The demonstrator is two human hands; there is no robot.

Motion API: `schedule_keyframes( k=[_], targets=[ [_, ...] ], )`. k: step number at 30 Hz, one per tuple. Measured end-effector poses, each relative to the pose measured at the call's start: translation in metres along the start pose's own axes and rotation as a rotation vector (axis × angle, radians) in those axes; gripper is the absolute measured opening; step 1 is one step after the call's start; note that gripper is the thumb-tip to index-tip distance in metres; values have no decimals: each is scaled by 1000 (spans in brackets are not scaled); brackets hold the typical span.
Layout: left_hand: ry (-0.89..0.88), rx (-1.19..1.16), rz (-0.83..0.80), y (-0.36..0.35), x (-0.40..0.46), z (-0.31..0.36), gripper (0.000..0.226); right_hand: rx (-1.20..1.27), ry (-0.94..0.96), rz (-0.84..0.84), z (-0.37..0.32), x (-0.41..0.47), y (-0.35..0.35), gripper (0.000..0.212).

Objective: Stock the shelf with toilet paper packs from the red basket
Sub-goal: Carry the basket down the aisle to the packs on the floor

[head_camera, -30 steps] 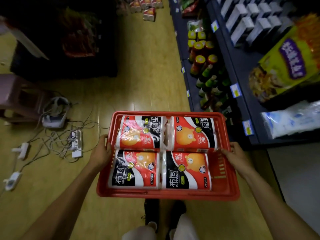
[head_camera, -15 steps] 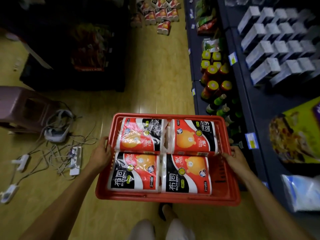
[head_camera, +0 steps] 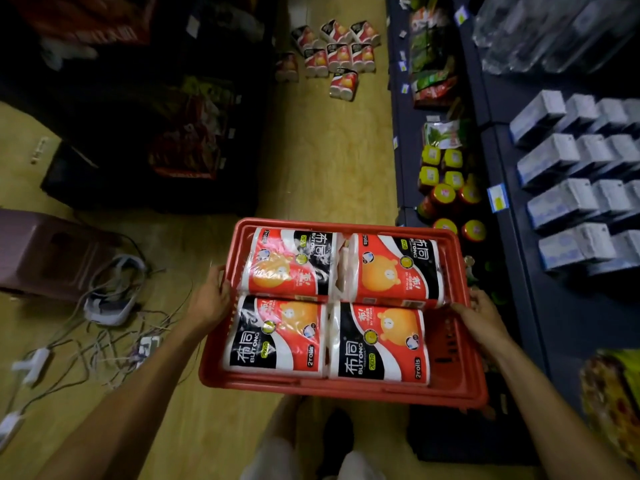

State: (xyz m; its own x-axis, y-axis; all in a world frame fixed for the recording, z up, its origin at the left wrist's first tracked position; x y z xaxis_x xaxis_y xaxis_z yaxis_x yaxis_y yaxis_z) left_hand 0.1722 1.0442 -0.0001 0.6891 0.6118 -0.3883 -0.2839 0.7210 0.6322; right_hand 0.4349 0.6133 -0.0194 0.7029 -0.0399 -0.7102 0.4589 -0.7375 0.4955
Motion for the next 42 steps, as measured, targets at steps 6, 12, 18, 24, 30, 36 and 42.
schedule_keyframes(
  k=[6, 12, 18, 24, 30, 36, 42],
  targets=[
    [-5, 81, -18, 43, 86, 21, 32, -4, -36, 56, -70, 43, -16, 33],
    [-30, 130, -29, 76, 170, 52, 34, -7, -14, 100, -153, 74, -28, 28],
    [-6, 125, -34, 92, 251, 77, 35, 13, 24, 82, -240, 119, -32, 22],
    [42, 119, -10, 98, 335, 106, 38, -40, 4, 68, -316, 184, -29, 26],
    [80, 63, -10, 100, 409, 144, 37, -53, -4, 53, -387, 245, -23, 25],
    [75, 54, 1, 109, 478, 179, 38, -49, -9, 35, -451, 296, -23, 28],
    [71, 69, -2, 120, 550, 196, 38, -43, -13, 14, -508, 344, -35, 29]
  ],
)
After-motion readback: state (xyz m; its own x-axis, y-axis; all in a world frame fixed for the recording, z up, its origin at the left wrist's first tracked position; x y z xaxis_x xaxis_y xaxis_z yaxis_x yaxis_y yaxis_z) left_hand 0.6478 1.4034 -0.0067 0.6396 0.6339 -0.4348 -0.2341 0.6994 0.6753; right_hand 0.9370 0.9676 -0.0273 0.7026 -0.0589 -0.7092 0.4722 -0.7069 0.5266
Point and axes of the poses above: each hand's wrist, its own x-axis towards the middle knuckle, its own y-axis out of the back of the hand, z = x × y, the point moved 9 cm from there along x, towards the middle knuckle, and after that the axes turned 9 degrees about -y, right-handed, at the moved point
